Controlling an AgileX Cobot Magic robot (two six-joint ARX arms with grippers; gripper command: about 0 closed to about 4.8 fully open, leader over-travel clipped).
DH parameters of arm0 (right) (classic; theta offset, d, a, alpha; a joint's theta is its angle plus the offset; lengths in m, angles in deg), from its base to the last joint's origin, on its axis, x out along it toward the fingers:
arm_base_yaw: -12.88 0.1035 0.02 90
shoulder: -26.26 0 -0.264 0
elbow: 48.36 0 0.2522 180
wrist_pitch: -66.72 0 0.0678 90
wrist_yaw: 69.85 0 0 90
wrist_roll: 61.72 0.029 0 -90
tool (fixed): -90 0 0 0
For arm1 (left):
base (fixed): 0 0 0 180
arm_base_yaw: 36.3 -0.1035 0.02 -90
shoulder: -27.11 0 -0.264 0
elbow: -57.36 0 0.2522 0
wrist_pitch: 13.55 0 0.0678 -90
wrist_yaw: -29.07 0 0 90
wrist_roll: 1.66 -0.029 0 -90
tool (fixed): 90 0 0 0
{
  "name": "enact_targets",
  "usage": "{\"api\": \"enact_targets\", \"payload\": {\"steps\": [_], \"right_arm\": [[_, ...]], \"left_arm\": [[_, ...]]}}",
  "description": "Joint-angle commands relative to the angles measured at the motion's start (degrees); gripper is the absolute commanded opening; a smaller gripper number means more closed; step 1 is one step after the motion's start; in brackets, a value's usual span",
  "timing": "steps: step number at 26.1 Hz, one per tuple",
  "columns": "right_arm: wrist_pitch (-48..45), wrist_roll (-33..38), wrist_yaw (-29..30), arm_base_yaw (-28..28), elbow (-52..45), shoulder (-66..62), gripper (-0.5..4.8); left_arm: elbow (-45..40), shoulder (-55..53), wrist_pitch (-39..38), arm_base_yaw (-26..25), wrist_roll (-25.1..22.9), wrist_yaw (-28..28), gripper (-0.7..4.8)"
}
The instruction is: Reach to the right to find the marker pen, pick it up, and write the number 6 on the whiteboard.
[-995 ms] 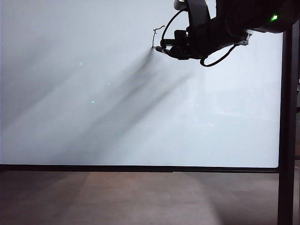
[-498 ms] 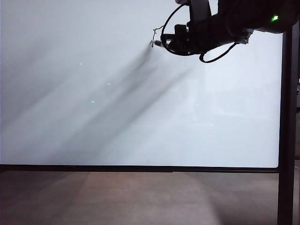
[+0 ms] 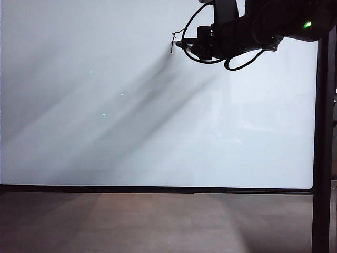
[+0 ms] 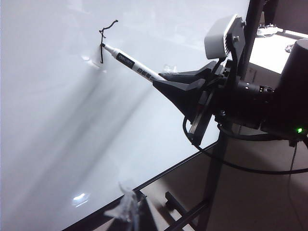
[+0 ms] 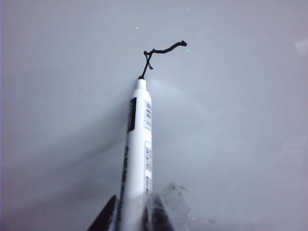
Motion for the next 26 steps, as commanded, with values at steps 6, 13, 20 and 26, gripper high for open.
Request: {"api": "enact_targets", "payload": {"steps": [6, 13, 20, 26], "right_arm": [[-0.3, 0.6, -6.4, -0.2, 0.5, 0.2, 0.31], [2.6, 1.0, -11.0, -0.2, 0.5, 0.5, 0.31], [3.5, 1.6, -12.3, -0.2, 0.5, 0.5, 0.31], [6.4, 2.4, -11.7, -0.2, 0.5, 0.5, 0.31]], "left_arm": [[0.2, 0.2, 0.9, 0.1, 0.2, -0.3, -0.06], [0.2, 0.2, 0.9, 0.1, 0.2, -0.3, -0.06], [0.2, 0.2, 0.9, 0.1, 0.2, -0.3, -0.06], [0.2, 0.2, 0.9, 0.1, 0.2, -0.2, -0.06]]}}
